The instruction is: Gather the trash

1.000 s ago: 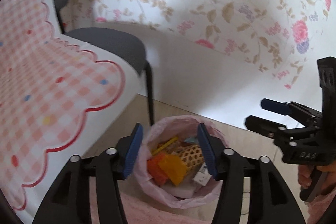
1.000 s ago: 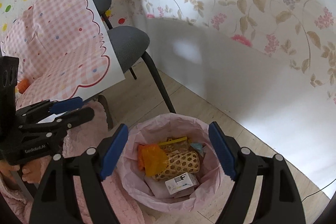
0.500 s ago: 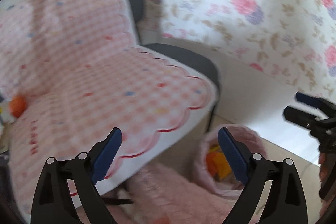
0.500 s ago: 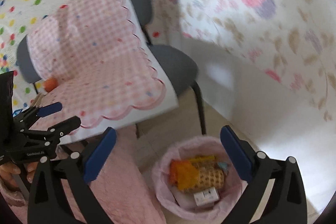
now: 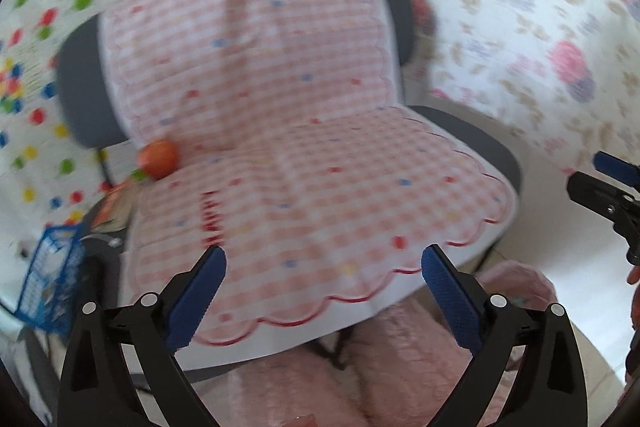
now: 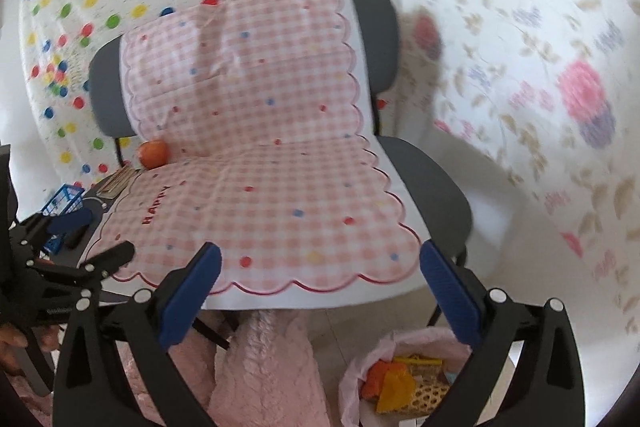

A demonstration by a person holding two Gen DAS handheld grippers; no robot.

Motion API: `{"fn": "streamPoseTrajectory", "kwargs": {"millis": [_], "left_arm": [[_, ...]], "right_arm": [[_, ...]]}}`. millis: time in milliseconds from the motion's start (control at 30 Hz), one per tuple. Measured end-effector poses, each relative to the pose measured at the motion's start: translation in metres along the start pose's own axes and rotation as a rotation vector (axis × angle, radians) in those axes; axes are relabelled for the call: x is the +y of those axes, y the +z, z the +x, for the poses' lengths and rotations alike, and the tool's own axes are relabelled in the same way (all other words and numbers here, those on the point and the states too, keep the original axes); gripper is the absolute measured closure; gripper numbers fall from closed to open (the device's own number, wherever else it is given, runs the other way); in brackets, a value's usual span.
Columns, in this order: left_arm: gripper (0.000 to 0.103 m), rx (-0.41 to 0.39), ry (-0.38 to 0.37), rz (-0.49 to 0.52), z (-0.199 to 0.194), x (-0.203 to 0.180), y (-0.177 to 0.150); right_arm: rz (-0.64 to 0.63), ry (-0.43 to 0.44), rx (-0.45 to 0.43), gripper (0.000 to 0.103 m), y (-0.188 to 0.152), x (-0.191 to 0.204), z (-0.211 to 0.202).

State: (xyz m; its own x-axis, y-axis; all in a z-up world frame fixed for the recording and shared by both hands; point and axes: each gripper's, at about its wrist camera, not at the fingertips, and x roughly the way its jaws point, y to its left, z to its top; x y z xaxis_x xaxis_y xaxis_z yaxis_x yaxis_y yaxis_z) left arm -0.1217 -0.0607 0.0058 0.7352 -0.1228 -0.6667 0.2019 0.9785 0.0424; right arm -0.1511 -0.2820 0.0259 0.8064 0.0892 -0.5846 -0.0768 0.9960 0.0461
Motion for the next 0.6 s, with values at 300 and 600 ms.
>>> {"fn": "streamPoseTrajectory", "kwargs": {"millis": [300, 600], "left_arm": [[0.006, 0.006, 0.160, -0.109, -0.016, 0.060, -0.002], [0.006, -0.003, 0.190, -0.136, -0.020, 0.076, 0.002]], "right_arm": [[-0.068, 0.059, -0.029, 0.006, 0.021, 0.038, 0.011], [-0.066, 0.071, -0.017, 0.006, 0.027, 0.047, 0.020]]}}
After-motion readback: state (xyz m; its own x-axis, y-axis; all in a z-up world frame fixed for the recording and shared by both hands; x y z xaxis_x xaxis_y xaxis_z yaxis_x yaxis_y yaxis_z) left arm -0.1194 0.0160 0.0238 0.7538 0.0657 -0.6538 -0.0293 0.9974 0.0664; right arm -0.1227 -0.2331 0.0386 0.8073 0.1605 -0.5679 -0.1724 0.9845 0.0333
